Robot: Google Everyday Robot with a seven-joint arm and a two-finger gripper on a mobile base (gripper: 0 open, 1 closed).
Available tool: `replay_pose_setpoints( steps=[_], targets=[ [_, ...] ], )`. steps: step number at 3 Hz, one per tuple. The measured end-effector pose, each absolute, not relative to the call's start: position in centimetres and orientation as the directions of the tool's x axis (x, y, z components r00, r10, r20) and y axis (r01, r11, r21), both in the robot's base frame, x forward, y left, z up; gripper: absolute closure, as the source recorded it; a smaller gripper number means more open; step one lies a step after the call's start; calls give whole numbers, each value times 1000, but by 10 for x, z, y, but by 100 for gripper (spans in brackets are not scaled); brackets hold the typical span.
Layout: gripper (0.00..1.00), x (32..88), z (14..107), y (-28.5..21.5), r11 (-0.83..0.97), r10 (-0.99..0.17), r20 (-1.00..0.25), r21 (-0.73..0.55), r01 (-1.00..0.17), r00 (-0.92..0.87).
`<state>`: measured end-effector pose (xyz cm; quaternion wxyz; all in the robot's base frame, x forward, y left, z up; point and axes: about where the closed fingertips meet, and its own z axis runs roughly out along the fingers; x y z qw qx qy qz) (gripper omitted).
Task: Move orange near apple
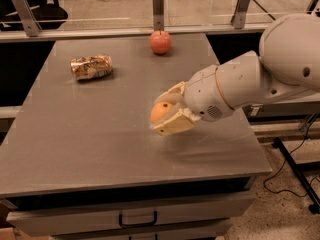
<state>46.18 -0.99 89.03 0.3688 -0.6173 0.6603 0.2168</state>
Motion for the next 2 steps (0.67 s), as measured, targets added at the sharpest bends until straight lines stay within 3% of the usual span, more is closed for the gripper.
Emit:
replay_pose_setpoints(
  steps=[2],
  targets=[
    [100, 500, 915, -51, 262, -675, -735, -318, -911, 63]
  ],
)
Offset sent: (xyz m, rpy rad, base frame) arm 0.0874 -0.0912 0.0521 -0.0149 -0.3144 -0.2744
